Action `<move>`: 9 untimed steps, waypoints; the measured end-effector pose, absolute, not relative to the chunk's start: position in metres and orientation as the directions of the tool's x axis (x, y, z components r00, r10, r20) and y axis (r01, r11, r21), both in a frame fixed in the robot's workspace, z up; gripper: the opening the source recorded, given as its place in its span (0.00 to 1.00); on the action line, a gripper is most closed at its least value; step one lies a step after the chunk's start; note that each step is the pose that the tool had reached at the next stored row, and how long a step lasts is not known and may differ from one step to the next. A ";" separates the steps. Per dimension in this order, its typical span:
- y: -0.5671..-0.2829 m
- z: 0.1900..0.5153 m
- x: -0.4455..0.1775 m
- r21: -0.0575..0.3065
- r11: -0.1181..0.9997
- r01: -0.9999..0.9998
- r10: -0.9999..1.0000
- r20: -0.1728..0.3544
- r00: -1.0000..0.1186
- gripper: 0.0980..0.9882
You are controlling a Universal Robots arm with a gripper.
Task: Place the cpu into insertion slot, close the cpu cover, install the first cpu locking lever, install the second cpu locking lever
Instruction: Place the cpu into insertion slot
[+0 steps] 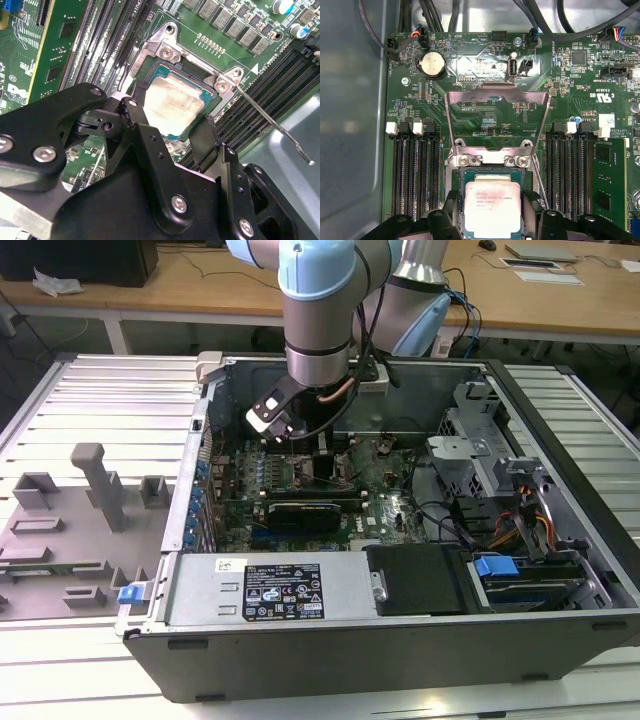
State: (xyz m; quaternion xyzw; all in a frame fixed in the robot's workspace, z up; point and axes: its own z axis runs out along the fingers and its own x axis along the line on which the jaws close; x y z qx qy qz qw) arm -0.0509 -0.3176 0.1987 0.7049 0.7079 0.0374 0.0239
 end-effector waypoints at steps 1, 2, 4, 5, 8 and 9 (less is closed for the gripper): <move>-0.318 0.199 -0.051 0.087 0.003 0.996 1.000 0.019 -0.005 0.58; -0.318 0.199 -0.051 0.087 0.003 0.996 1.000 0.019 -0.005 0.58; -0.318 0.201 -0.051 0.087 0.003 0.996 1.000 0.019 -0.005 0.58; -0.318 0.202 -0.051 0.087 0.003 0.996 1.000 0.019 -0.005 0.58; -0.318 0.207 -0.051 0.087 0.003 0.996 1.000 0.019 -0.005 0.58; -0.318 0.209 -0.051 0.087 0.003 0.996 1.000 0.019 -0.005 0.58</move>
